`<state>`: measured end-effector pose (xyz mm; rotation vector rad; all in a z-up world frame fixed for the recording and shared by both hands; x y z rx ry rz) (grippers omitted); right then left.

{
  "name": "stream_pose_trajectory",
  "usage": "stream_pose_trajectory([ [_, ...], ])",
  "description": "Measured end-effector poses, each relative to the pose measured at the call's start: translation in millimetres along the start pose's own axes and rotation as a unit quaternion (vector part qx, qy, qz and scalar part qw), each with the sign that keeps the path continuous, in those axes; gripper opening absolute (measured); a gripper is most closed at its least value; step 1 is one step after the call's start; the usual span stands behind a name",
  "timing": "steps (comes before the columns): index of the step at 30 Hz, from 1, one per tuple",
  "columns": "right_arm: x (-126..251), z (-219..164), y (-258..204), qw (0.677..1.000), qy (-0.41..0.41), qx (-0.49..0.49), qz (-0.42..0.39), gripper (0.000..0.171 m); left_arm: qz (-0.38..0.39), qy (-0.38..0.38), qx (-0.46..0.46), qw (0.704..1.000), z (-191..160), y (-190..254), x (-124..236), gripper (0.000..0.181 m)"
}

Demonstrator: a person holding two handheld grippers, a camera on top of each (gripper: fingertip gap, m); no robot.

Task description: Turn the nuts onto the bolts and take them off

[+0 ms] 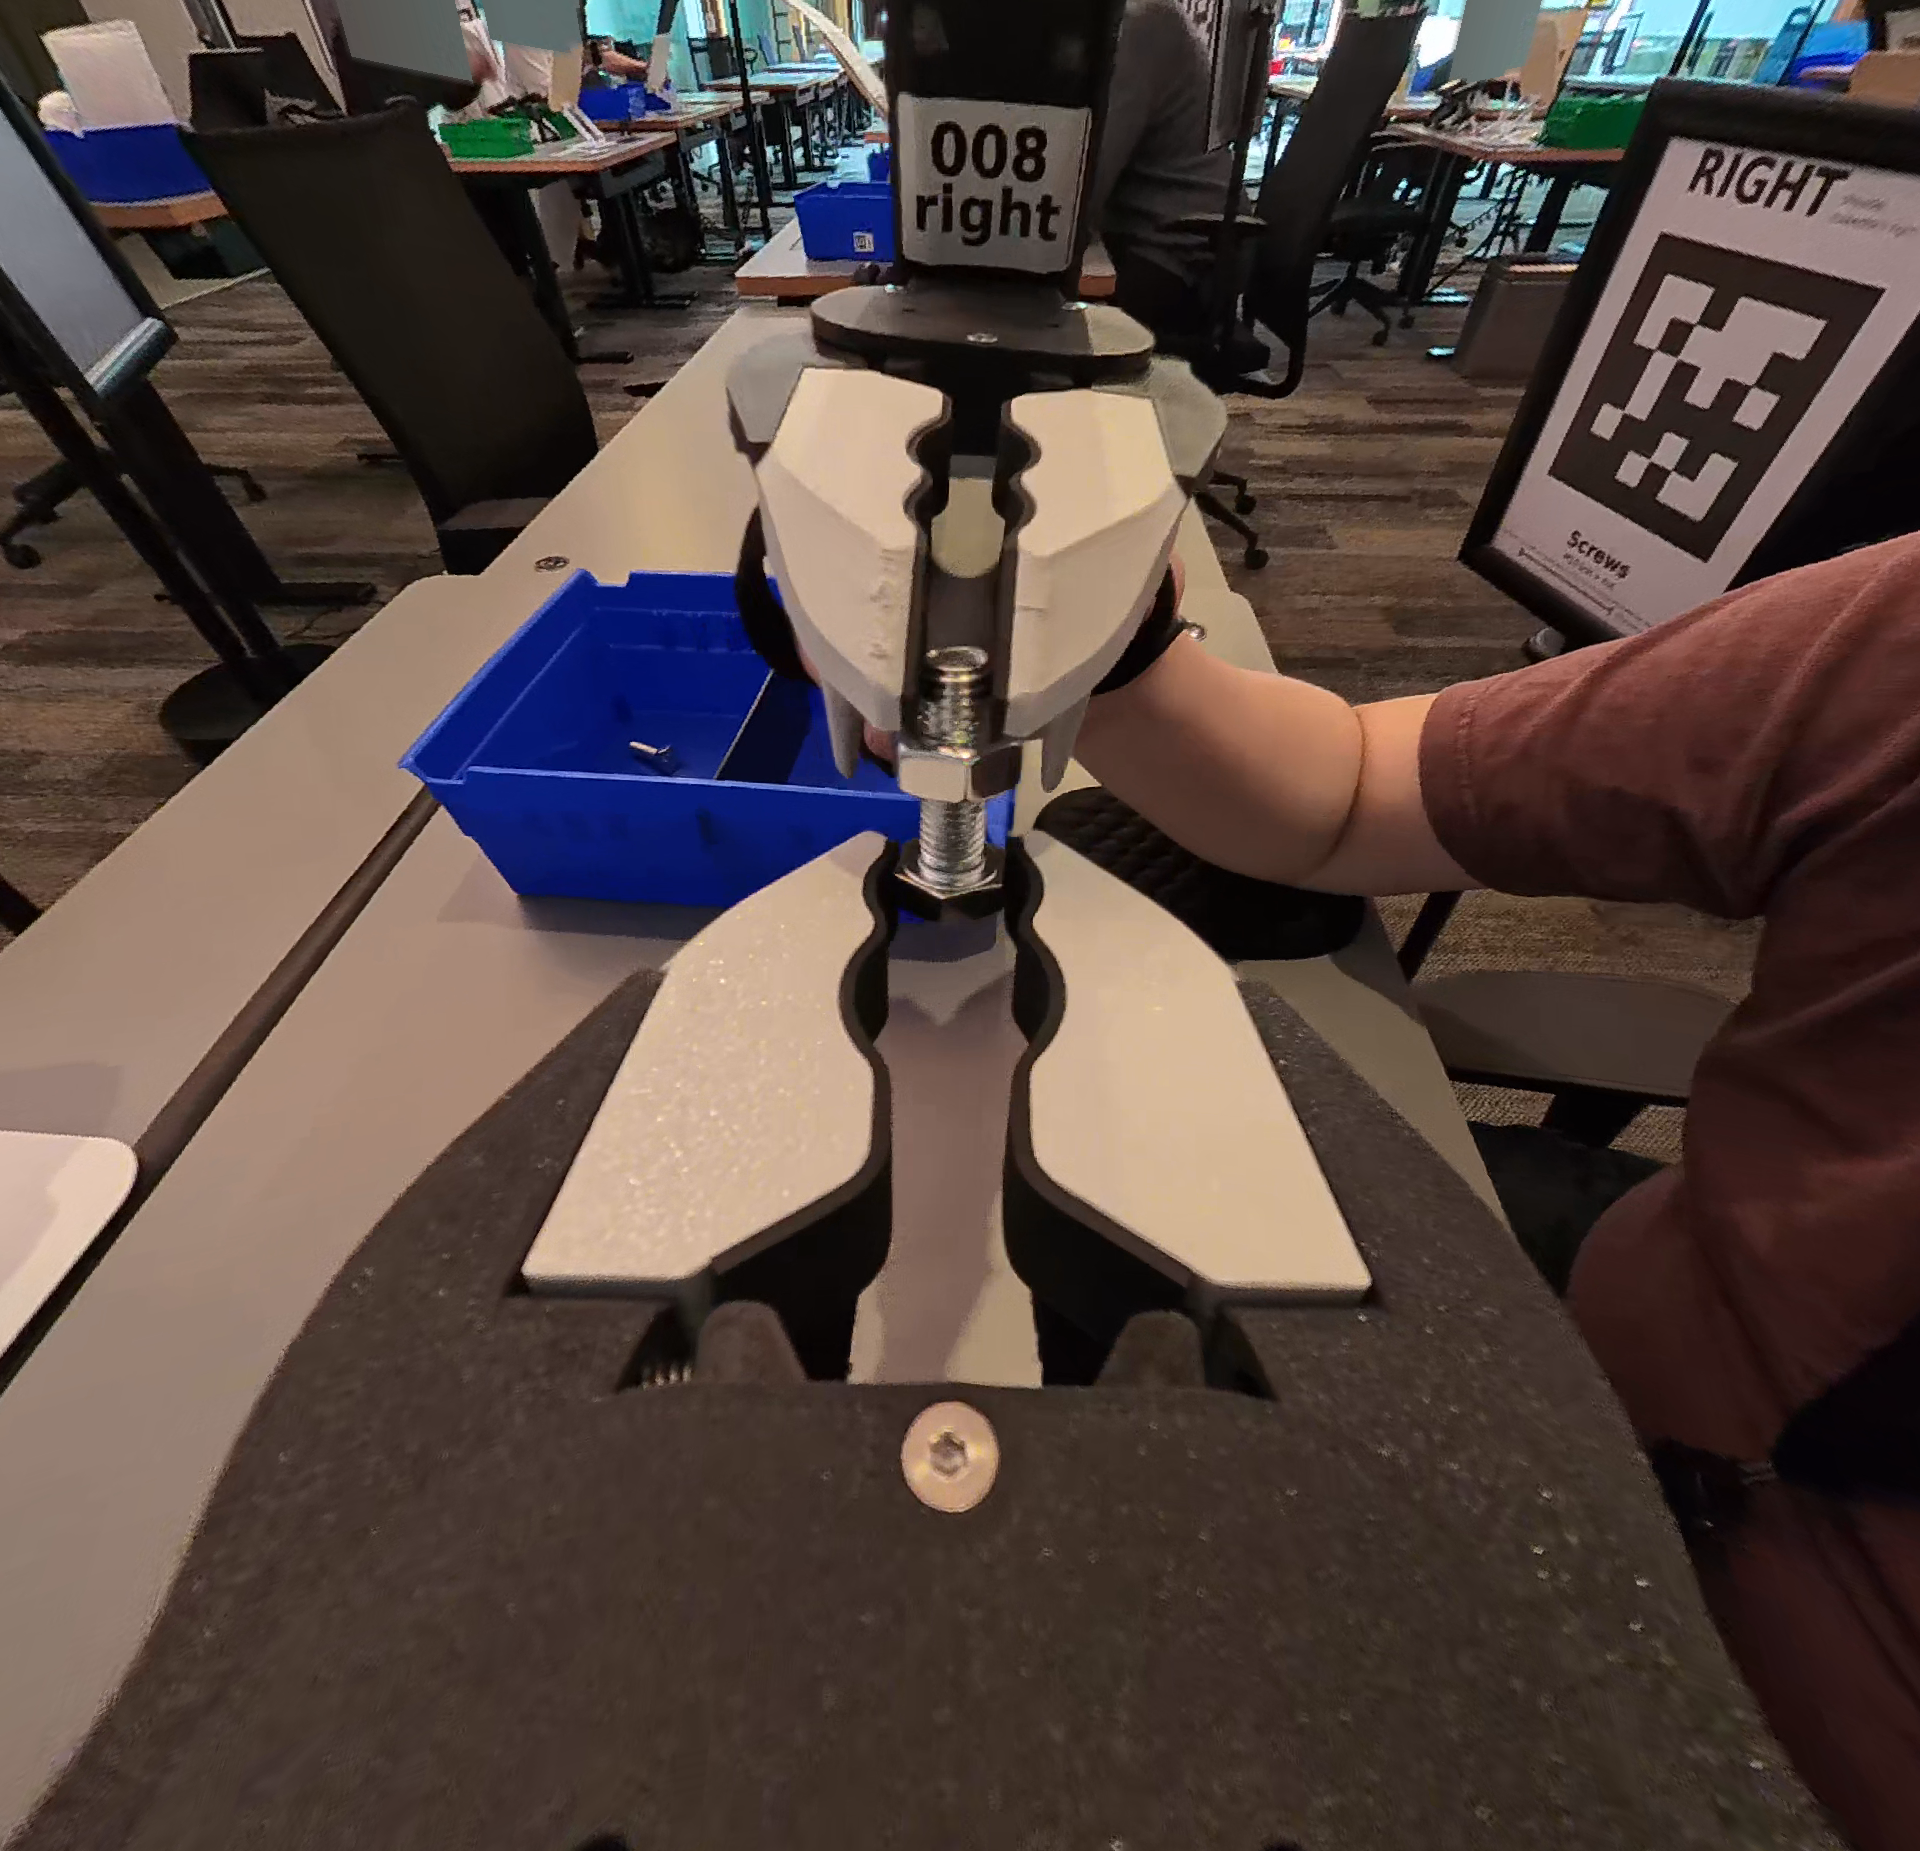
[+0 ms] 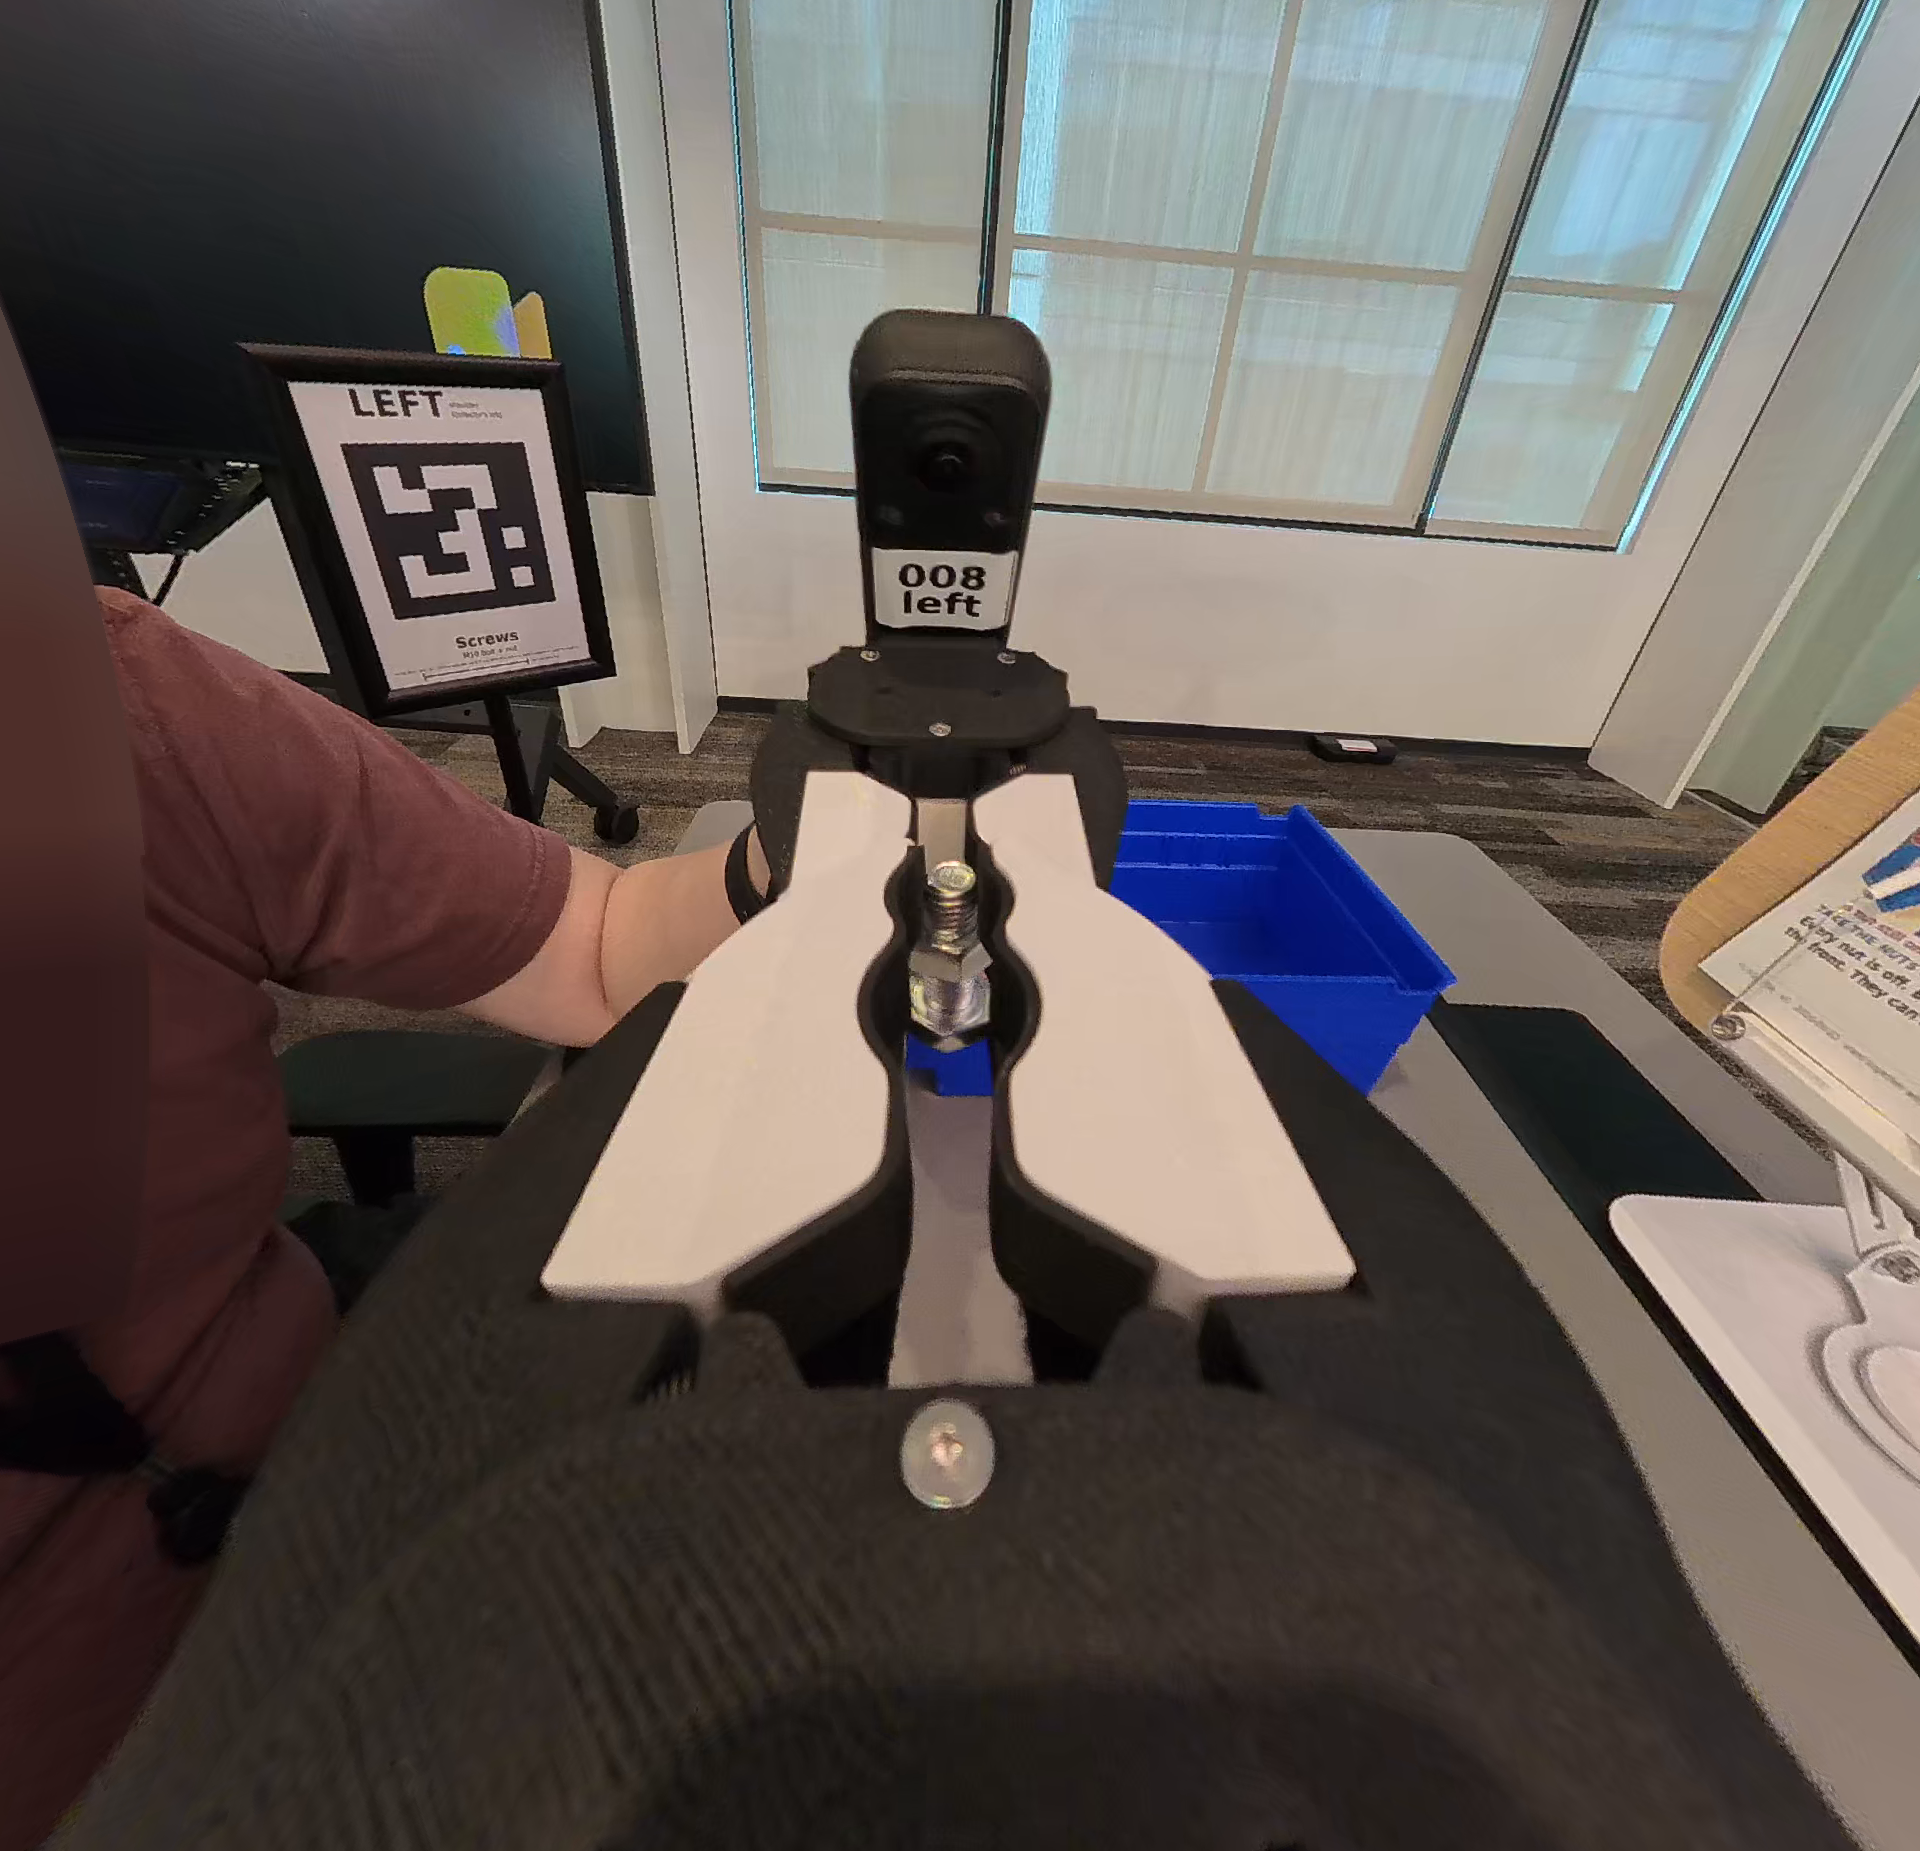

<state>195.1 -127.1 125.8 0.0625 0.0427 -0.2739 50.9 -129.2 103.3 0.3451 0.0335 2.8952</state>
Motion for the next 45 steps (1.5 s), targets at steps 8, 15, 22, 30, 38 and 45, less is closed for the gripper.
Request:
stream_pose_trajectory([
  [8,-4,-1,-3,1.0,0.009,-0.008,0.008,0.01,0.005,-0.023,-0.018,1.0,-4,1,-10,0.02],
  [15,-2,-1,-1,1.0,0.013,-0.014,0.016,0.01,-0.003,0.009,-0.011,1.0,-2,0,-6,0.015],
  [22,-2,1,-2,1.0,0.009,-0.006,0.001,0.037,0.023,0.001,-0.024,0.999,1,2,-5,0.014],
  [30,9,-1,18,0.998,0.024,-0.061,0.015,0.027,-0.017,0.035,-0.007,0.999,5,4,0,0.014],
  [38,1,-4,5,0.999,0.005,-0.028,0.042,0.034,-0.035,0.038,-0.009,0.999,4,6,-4,0.014],
  [45,2,-1,-2,0.997,0.015,-0.029,0.067,0.03,-0.035,0.044,-0.005,0.998,5,6,0,0.014],
])
Point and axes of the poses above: each gripper's, where its closed fingertips meet, x back along the fingers, z out of its top, y = z × x across the jaws, the point moved 9 cm from there along x, back along the fingers, and after that the axes turned 14 degrees about -z, right-handed, at the moved point
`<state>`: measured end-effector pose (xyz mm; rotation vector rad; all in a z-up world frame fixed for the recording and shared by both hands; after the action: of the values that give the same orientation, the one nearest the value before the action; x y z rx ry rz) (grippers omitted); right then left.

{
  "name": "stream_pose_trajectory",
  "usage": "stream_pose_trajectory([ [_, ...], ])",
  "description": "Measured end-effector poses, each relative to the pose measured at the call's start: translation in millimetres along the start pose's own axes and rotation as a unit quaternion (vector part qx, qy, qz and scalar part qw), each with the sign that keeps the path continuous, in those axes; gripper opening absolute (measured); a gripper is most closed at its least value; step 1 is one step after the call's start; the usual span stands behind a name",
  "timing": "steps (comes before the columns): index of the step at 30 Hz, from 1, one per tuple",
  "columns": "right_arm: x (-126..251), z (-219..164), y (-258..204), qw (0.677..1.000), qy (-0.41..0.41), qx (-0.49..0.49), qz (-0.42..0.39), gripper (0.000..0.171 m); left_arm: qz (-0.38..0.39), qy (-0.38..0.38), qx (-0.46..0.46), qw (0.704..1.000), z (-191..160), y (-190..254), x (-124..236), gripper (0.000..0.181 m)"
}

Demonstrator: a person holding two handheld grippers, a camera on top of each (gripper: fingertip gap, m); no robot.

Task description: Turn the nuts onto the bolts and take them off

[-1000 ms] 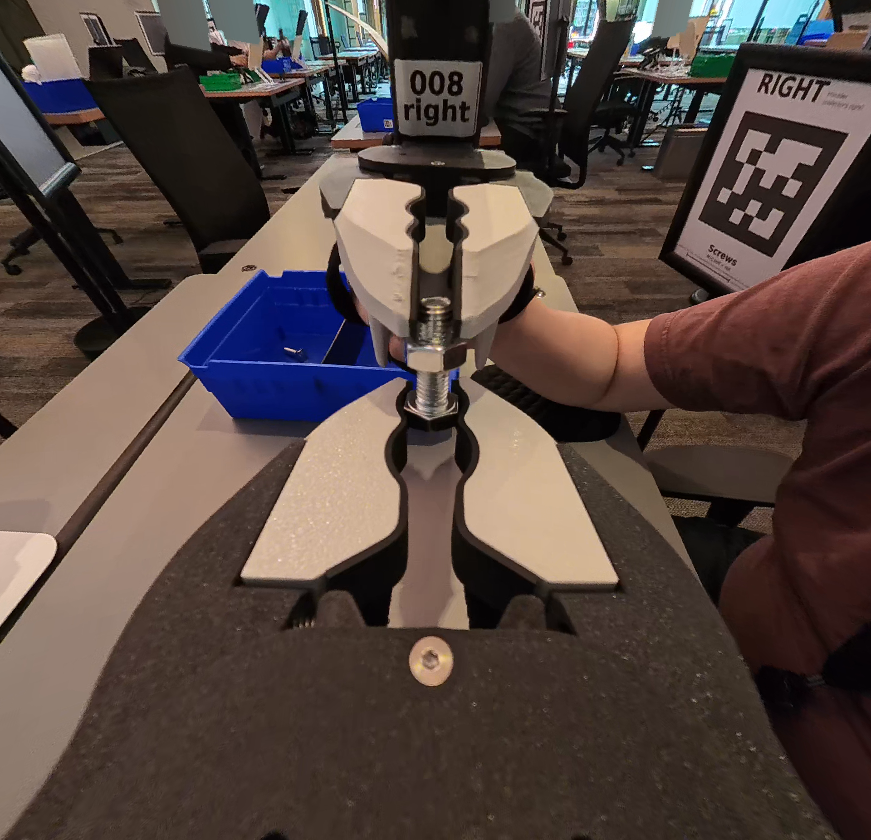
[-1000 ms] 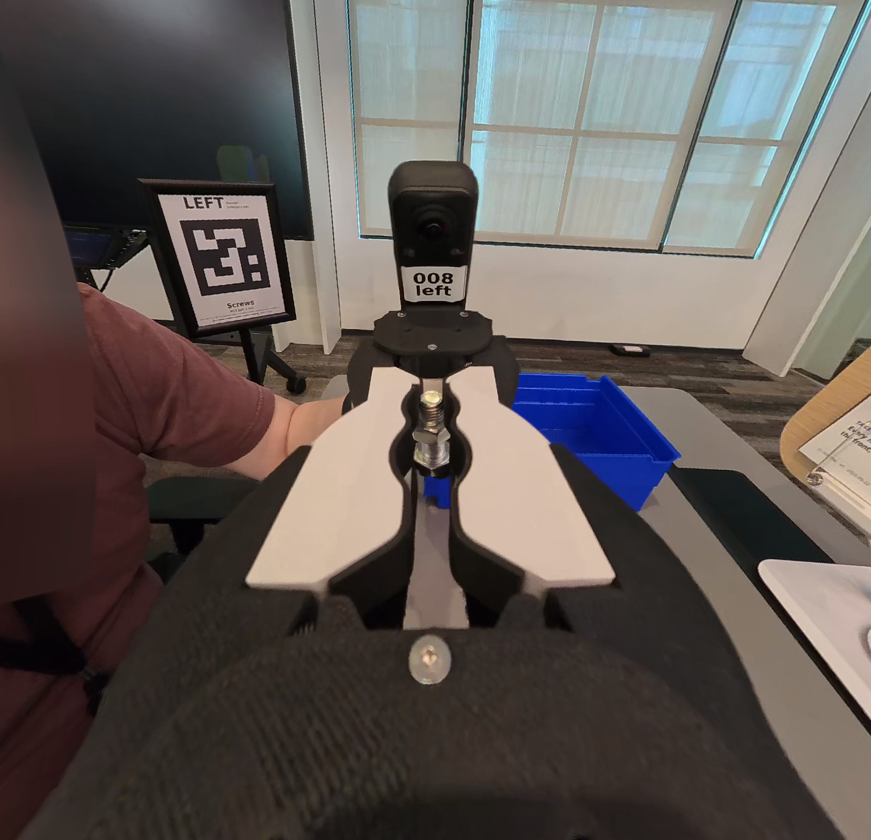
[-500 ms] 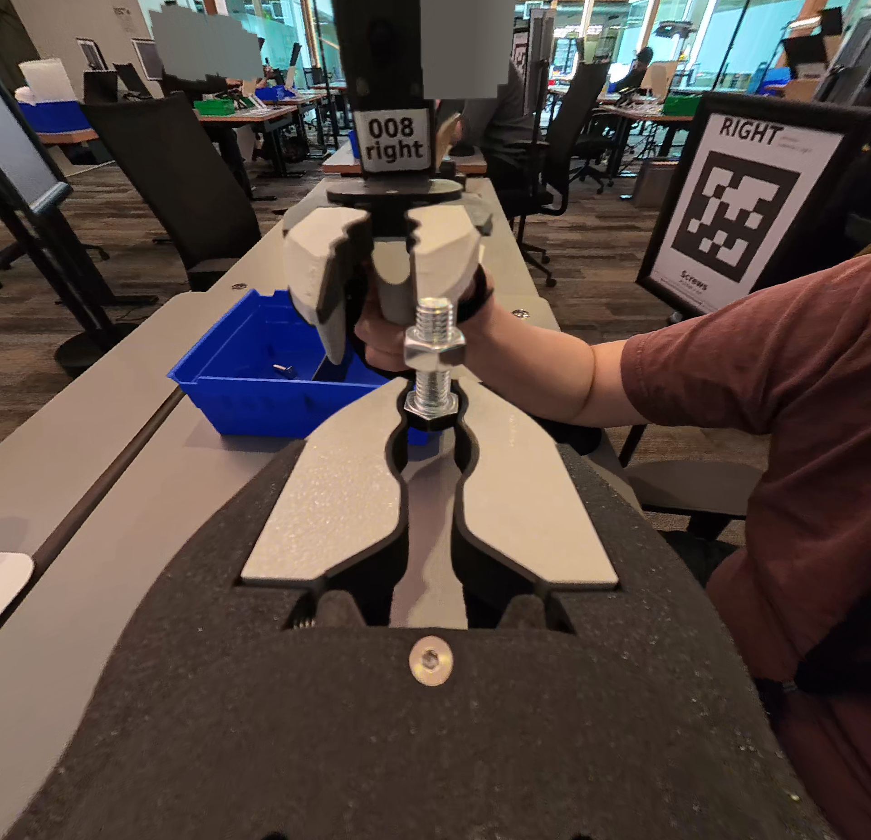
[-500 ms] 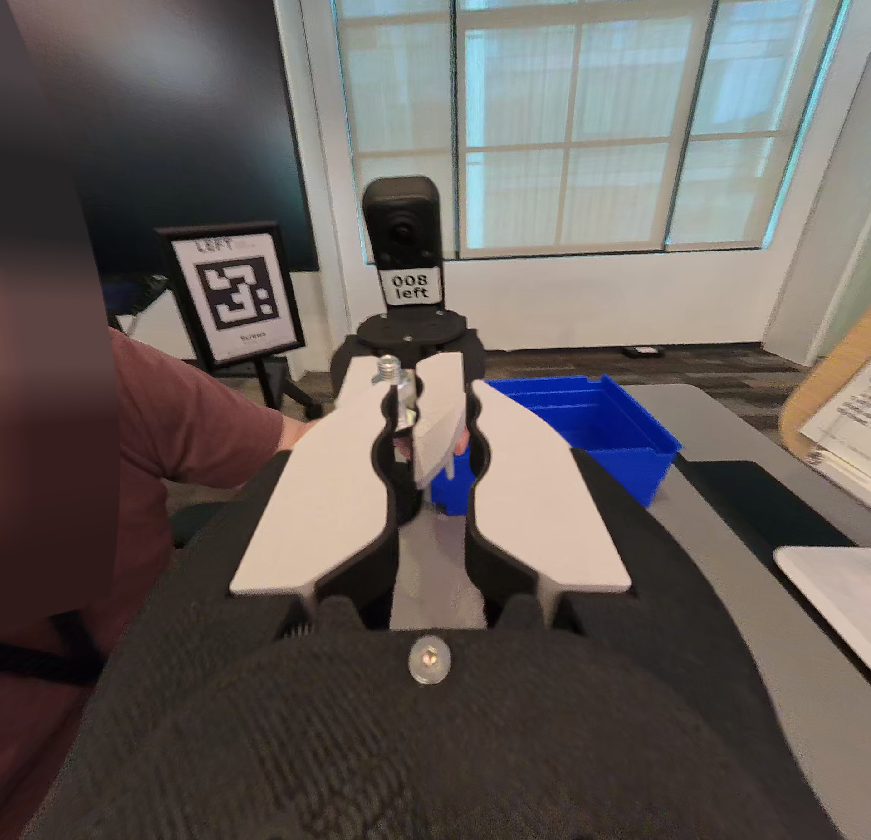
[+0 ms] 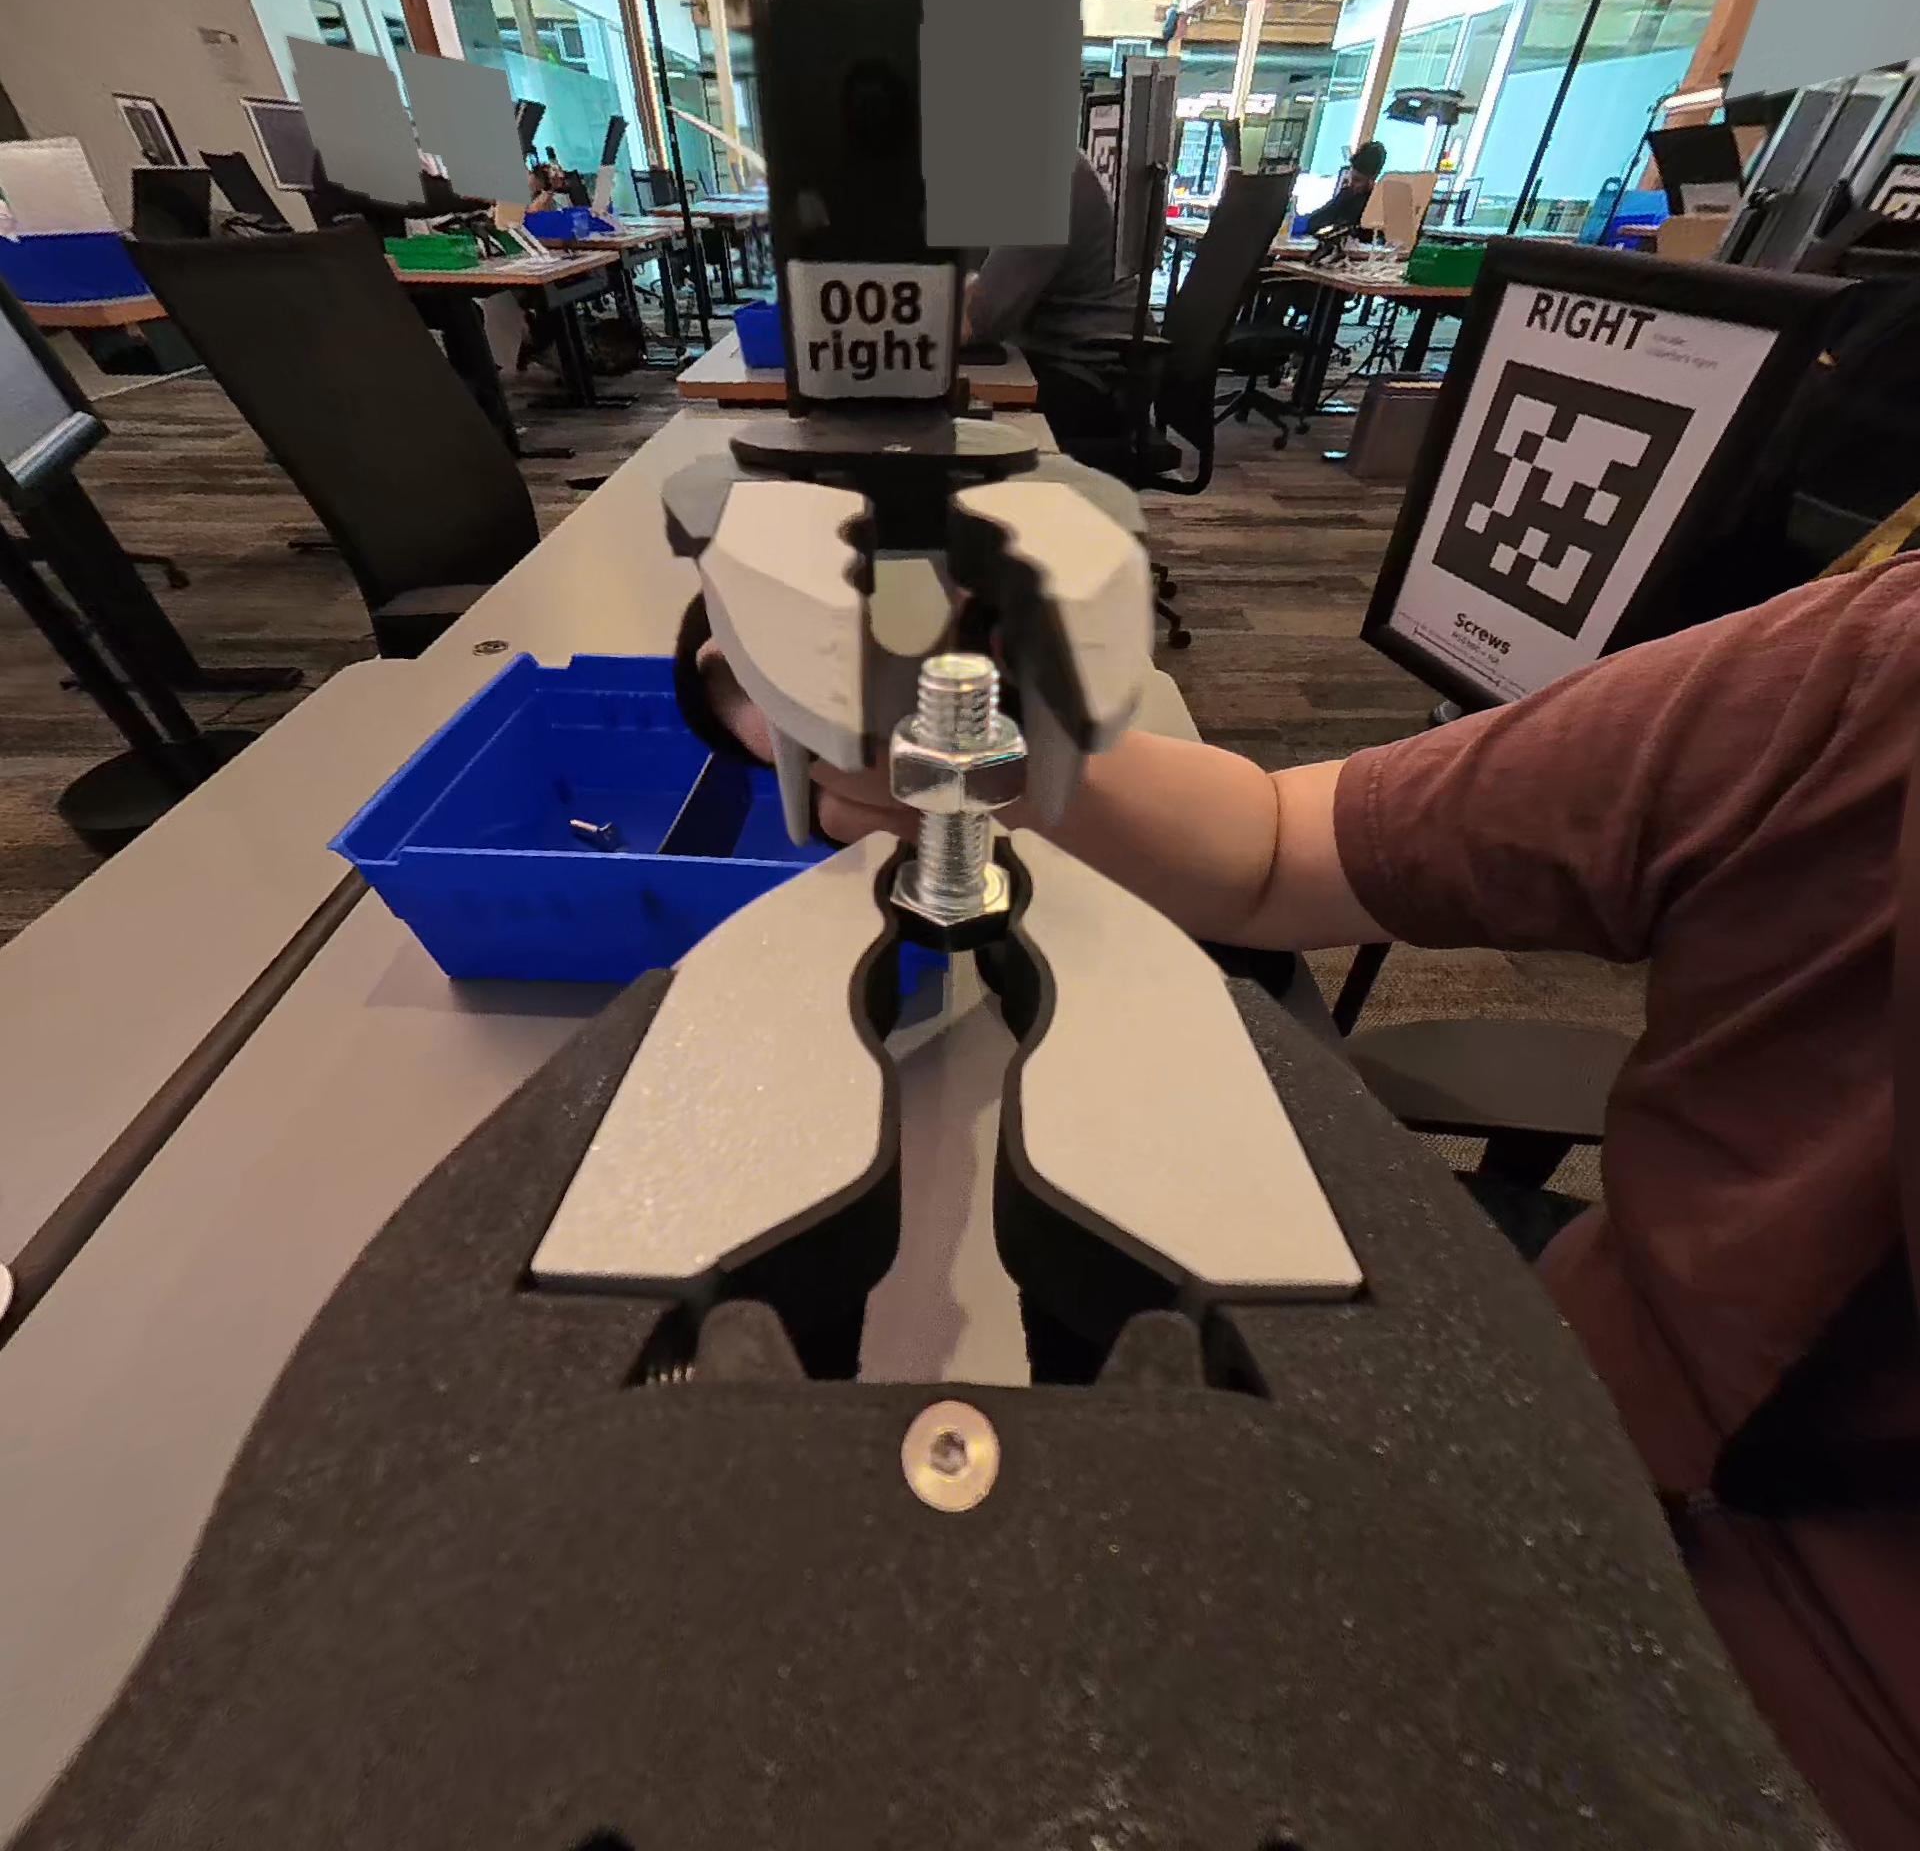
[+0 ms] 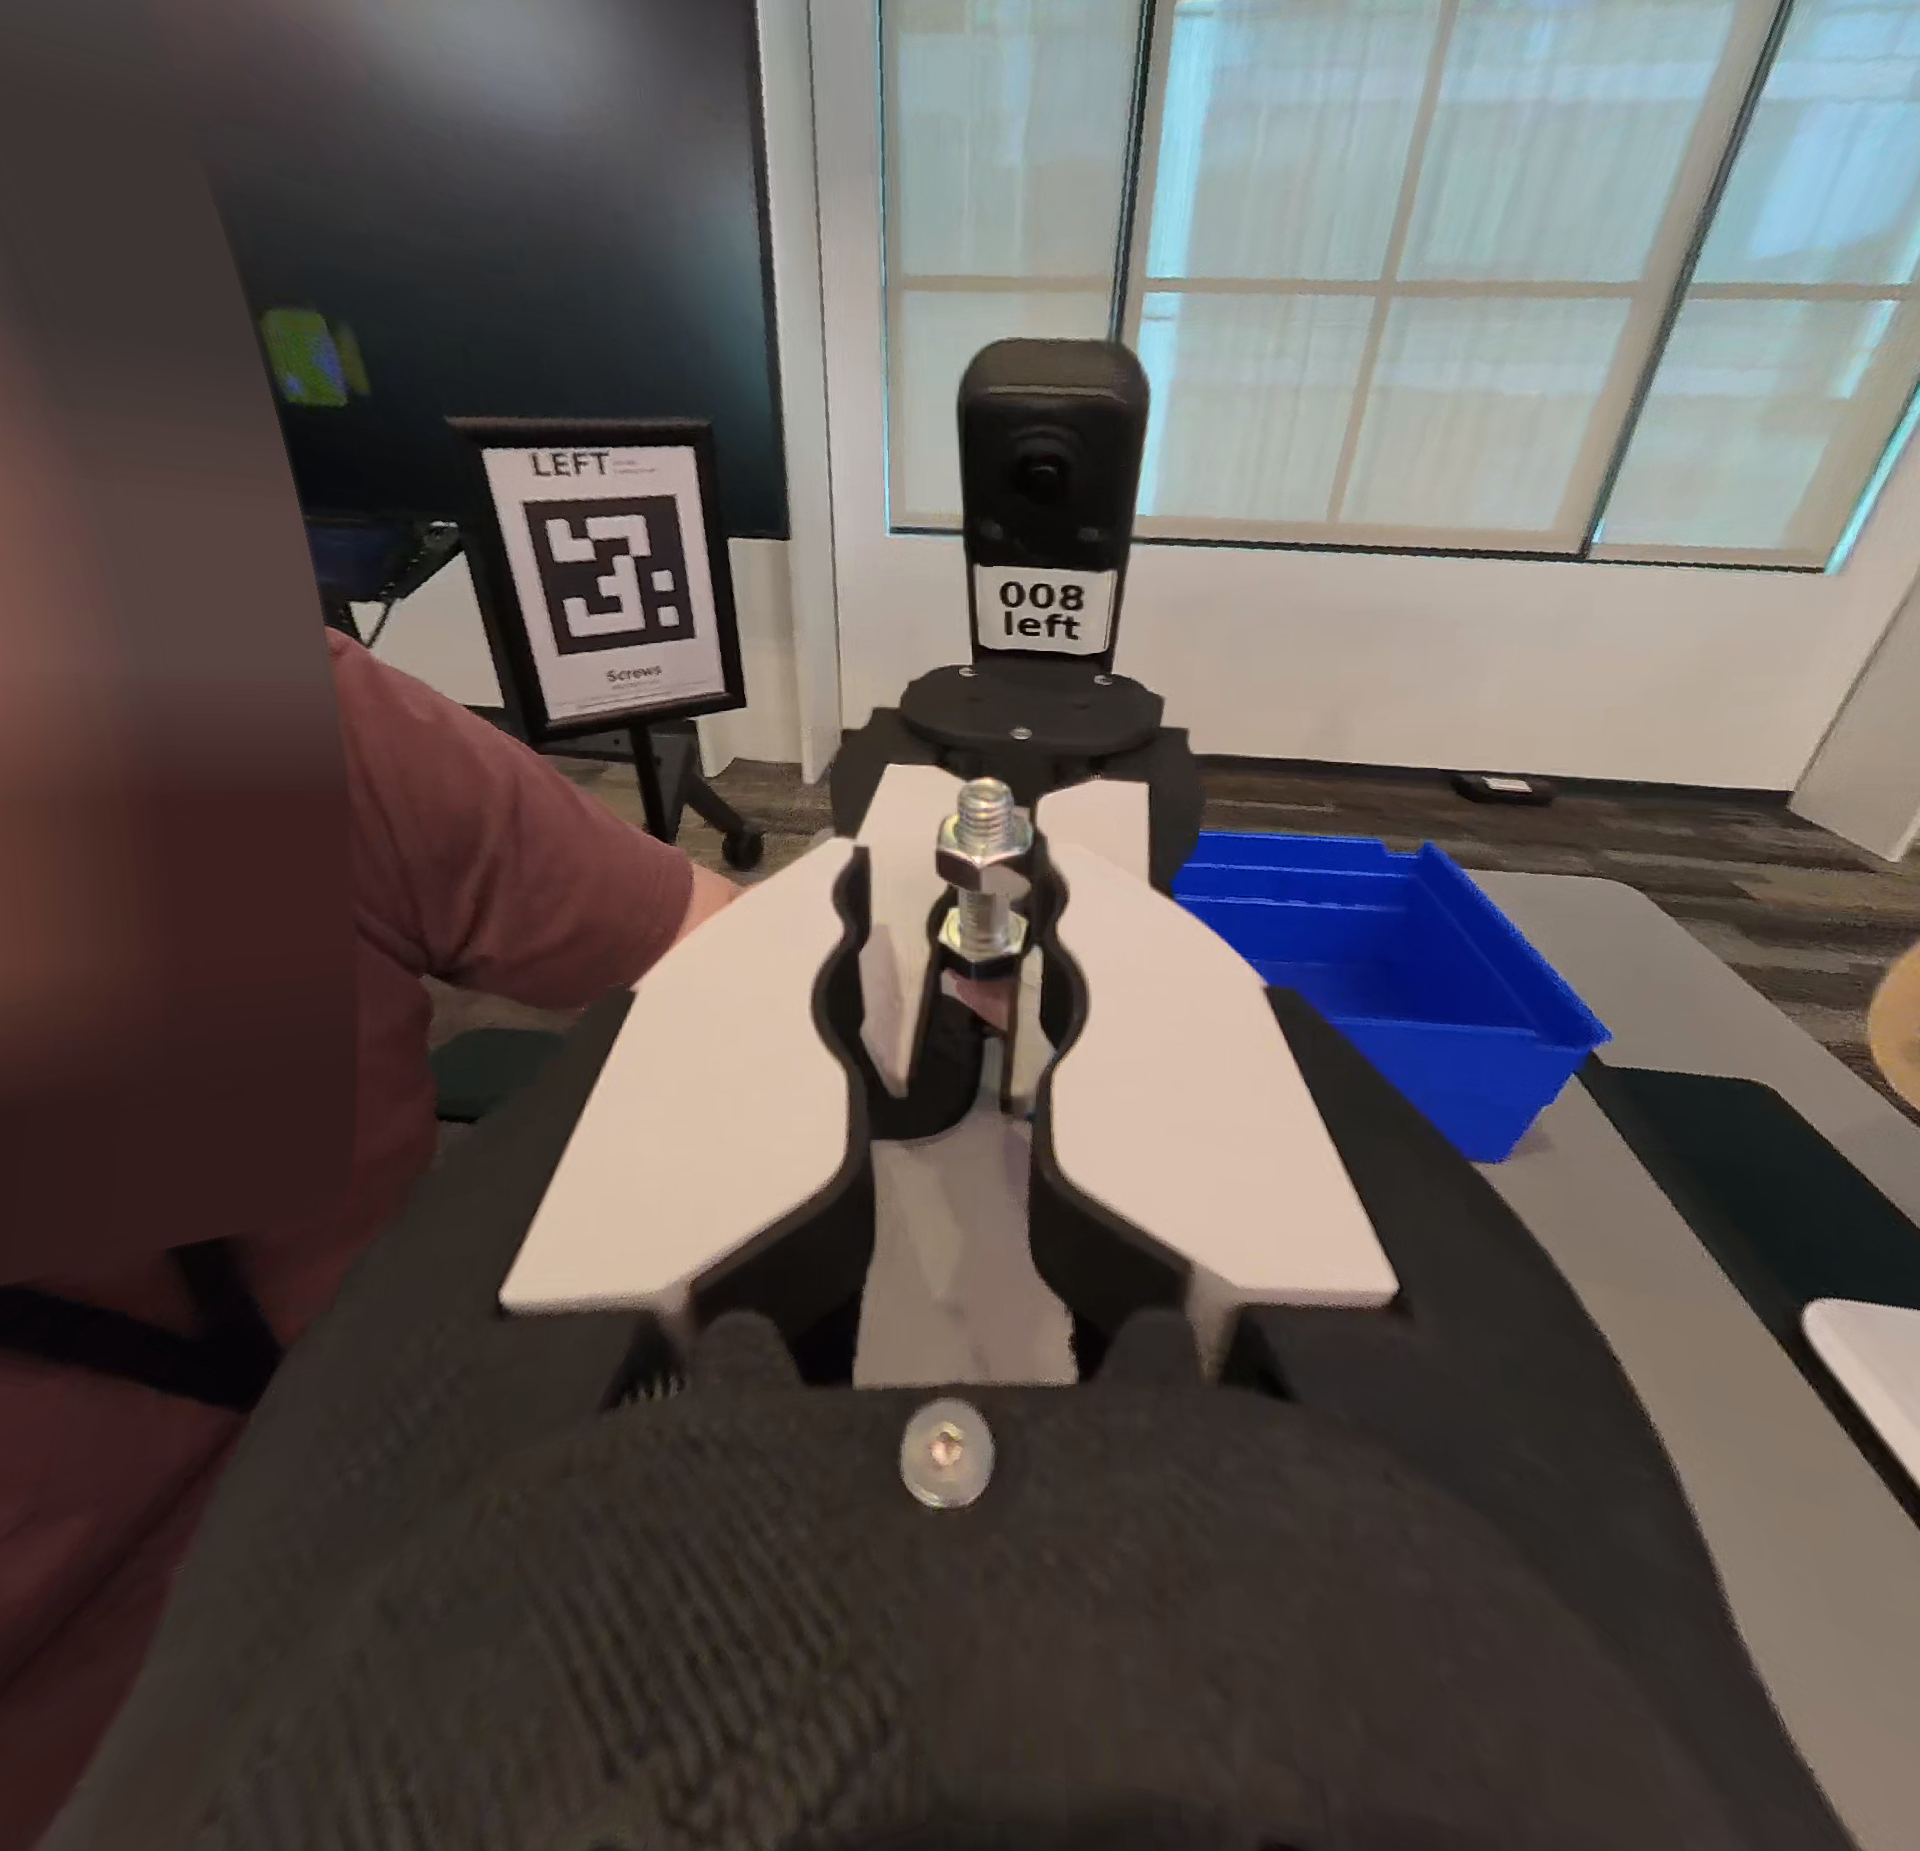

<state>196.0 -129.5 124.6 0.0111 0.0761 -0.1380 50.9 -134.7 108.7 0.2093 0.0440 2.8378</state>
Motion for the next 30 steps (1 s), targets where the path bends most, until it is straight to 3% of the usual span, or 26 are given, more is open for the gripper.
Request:
stream_pose_trajectory([
  [4,-2,-6,8,1.0,-0.009,-0.012,-0.014,0.033,-0.013,0.001,0.002,1.0,-1,1,-4,0.014],
  [7,5,-11,23,0.999,-0.018,-0.038,-0.026,0.024,-0.009,-0.001,0.001,1.0,0,2,-1,0.014],
  [11,-3,-7,6,0.999,-0.002,-0.031,0.021,0.033,0.003,-0.009,0.002,1.0,0,0,0,0.014],
  [14,-8,-7,4,1.0,-0.004,-0.03,-0.001,0.033,-0.004,-0.008,0.006,1.0,-2,-1,-2,0.014],
  [20,8,-7,26,0.995,0.025,-0.1,0.014,0.029,-0.005,-0.002,0.006,1.0,1,1,1,0.014],
  [25,-7,-6,4,0.999,0.0,-0.042,0.016,0.035,-0.005,-0.006,0.007,1.0,-1,-1,-1,0.014],
  [28,0,-7,16,0.998,0.007,-0.062,0.0,0.036,-0.006,-0.007,0.006,1.0,-2,1,-3,0.014],
  [30,8,-7,30,0.995,0.019,-0.095,-0.018,0.026,-0.008,-0.001,0.006,1.0,0,1,-1,0.014],
])
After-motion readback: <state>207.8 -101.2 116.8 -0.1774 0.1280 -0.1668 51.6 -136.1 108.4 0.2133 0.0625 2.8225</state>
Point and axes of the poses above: each gripper's, where its closed fingertips meet, x back along the fingers, z out of its top, y = z × x across the jaws, the point moved 9 cm from there along x, back along the fingers, and after that the axes turned 14 degrees about -z, right-handed, at the moved point
